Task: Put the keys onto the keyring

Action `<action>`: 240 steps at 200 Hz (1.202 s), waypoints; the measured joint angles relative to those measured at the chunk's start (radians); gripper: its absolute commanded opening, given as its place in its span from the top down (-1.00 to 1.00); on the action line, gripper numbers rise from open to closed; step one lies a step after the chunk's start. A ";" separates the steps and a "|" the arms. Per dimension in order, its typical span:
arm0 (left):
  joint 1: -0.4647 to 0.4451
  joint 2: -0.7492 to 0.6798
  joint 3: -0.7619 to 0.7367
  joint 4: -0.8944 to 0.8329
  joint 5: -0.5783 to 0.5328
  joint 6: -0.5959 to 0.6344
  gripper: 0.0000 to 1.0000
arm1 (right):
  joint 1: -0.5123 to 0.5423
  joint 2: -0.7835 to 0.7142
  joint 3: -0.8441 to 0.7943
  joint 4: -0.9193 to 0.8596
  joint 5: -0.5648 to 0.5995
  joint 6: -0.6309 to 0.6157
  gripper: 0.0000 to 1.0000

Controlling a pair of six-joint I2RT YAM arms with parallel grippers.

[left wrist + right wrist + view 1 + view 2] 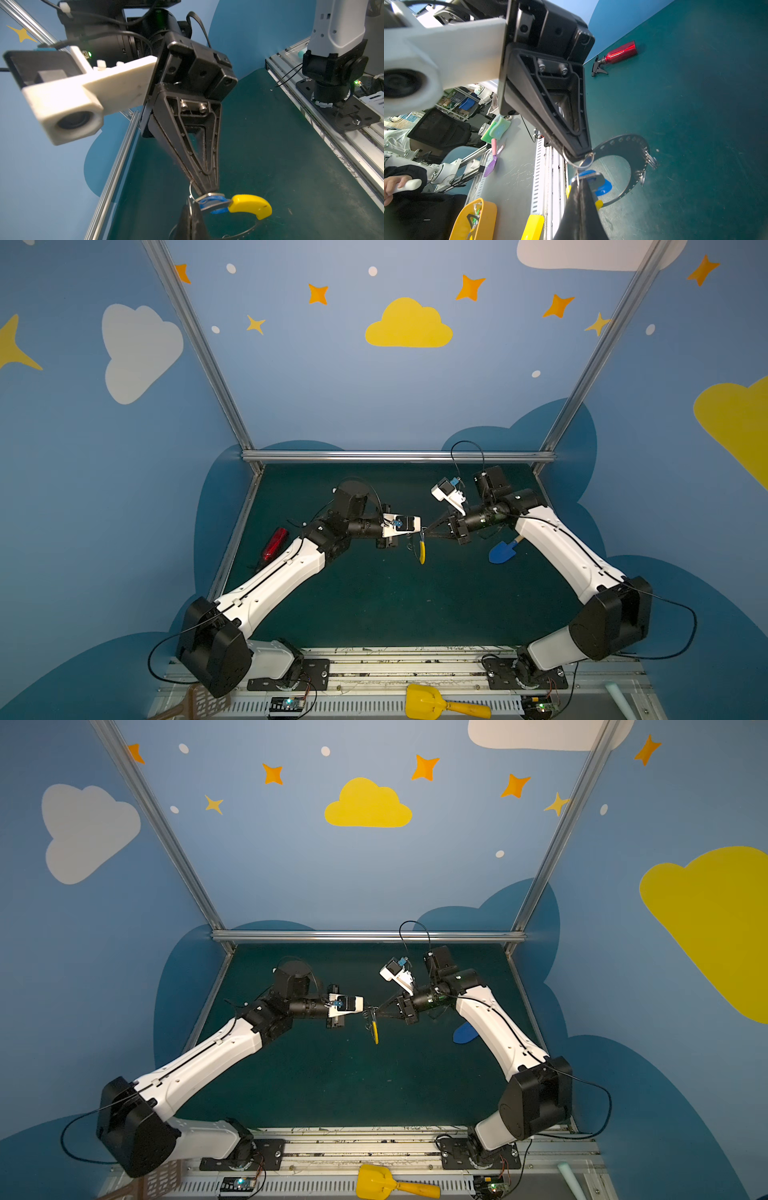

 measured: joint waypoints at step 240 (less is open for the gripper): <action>-0.008 -0.001 0.000 -0.045 -0.013 0.033 0.93 | 0.009 -0.027 -0.039 0.129 0.017 0.104 1.00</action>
